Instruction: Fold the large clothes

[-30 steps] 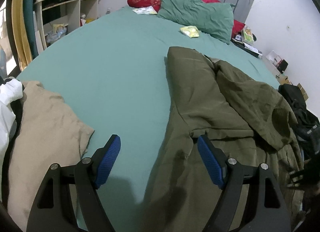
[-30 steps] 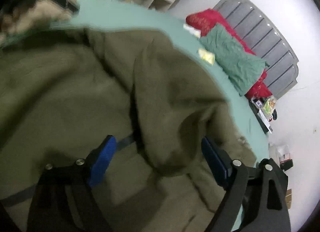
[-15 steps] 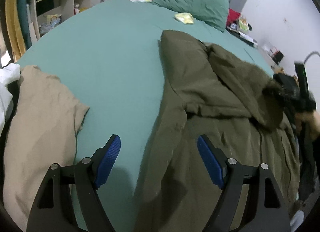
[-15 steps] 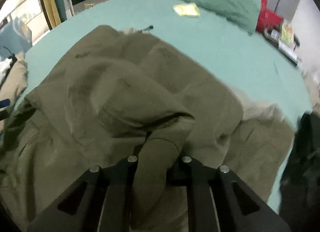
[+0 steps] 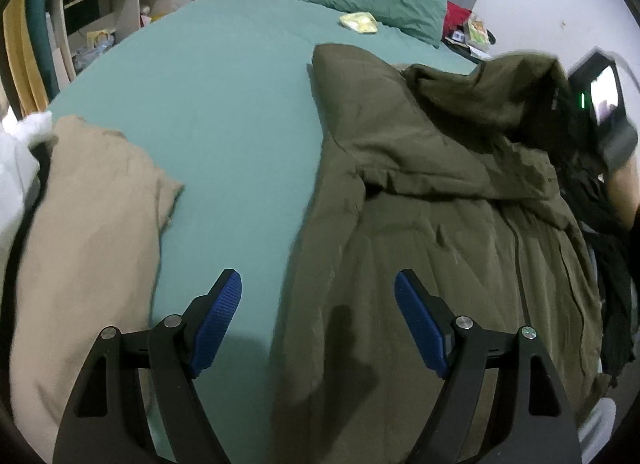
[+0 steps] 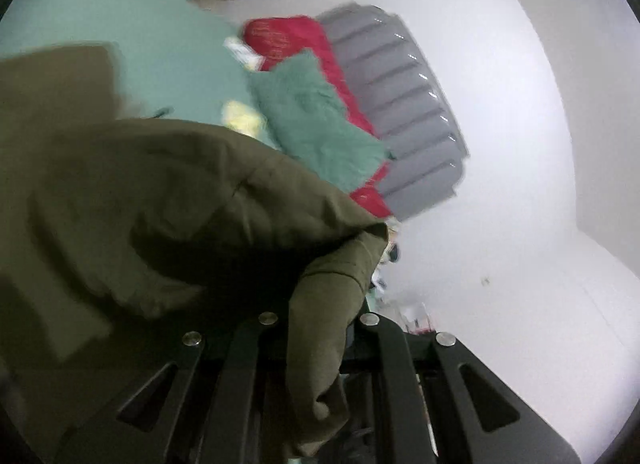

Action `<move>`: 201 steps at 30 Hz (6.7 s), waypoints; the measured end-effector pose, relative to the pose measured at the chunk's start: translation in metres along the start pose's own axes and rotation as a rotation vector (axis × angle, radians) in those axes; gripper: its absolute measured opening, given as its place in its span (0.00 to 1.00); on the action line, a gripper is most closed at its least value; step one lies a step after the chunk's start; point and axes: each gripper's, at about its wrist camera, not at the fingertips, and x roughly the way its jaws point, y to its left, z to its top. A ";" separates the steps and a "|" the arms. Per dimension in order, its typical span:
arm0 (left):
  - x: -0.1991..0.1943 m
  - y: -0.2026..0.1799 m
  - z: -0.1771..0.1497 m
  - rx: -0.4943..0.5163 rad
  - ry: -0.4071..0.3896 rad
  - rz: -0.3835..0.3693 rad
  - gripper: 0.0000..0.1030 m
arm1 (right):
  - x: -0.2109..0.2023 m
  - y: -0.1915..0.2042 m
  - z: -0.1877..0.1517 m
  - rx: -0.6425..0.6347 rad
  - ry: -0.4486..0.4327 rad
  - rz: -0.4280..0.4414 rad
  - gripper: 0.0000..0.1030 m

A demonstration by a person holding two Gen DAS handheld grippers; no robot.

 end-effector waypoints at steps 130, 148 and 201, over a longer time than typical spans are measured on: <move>-0.262 -0.014 -0.232 -0.057 -0.169 -0.028 0.08 | -0.338 -0.116 -0.438 1.518 0.118 0.689 0.05; -0.407 -0.044 -0.225 -0.009 -0.462 -0.083 0.08 | -0.436 -0.213 -0.423 1.525 -0.165 0.564 0.05; -0.064 -0.129 0.007 0.342 -0.173 -0.180 0.66 | -0.091 -0.170 -0.308 1.201 -0.074 0.601 1.00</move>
